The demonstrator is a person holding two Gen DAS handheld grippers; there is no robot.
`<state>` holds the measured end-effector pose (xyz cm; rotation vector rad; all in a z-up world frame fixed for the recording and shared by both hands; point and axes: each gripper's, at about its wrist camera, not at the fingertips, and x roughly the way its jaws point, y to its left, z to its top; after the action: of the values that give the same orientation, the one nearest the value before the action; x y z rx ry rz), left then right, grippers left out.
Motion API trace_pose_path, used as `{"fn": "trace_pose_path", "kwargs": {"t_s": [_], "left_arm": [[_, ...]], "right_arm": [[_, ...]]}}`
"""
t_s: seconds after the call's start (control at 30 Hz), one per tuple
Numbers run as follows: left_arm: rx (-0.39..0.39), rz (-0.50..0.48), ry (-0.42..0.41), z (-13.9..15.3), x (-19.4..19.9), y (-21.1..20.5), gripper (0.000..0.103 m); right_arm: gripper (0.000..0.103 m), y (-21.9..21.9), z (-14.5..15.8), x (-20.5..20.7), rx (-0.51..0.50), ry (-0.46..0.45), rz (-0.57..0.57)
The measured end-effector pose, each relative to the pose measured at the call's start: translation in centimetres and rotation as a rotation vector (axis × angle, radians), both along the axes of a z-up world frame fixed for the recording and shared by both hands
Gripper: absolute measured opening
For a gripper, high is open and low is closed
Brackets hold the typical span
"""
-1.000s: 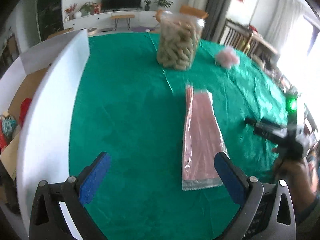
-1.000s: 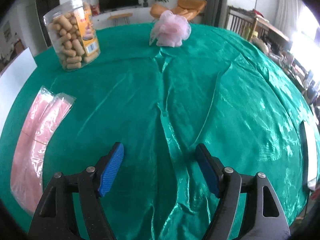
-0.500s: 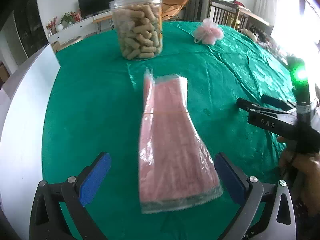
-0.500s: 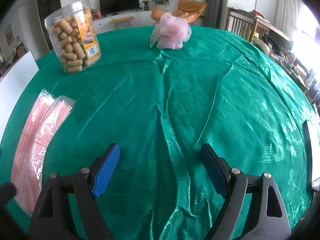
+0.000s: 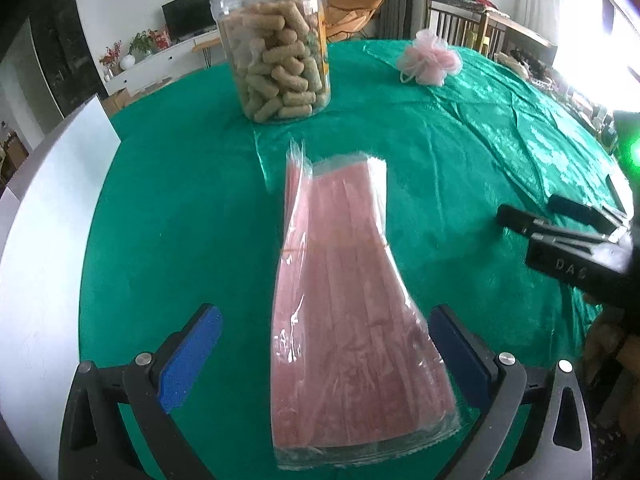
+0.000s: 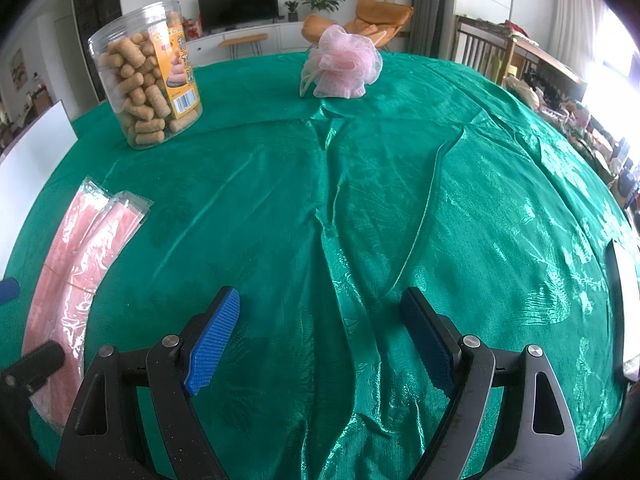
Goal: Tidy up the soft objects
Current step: 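Move the left tool around the pink bagged masks while the right tool returns over the table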
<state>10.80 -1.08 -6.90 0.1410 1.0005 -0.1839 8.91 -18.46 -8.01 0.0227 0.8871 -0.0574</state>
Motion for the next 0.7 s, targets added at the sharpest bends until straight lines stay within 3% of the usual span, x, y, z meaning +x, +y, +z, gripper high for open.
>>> {"fn": "trace_pose_path", "kwargs": {"t_s": [0.57, 0.7], "left_arm": [[-0.002, 0.005, 0.007, -0.5, 0.1, 0.1, 0.102], [-0.063, 0.022, 0.056, -1.5, 0.4, 0.6, 0.103]], "right_arm": [[0.085, 0.0, 0.0, 0.0, -0.001, -0.001, -0.001], [0.085, 0.0, 0.0, 0.0, -0.001, -0.001, -0.002]]}}
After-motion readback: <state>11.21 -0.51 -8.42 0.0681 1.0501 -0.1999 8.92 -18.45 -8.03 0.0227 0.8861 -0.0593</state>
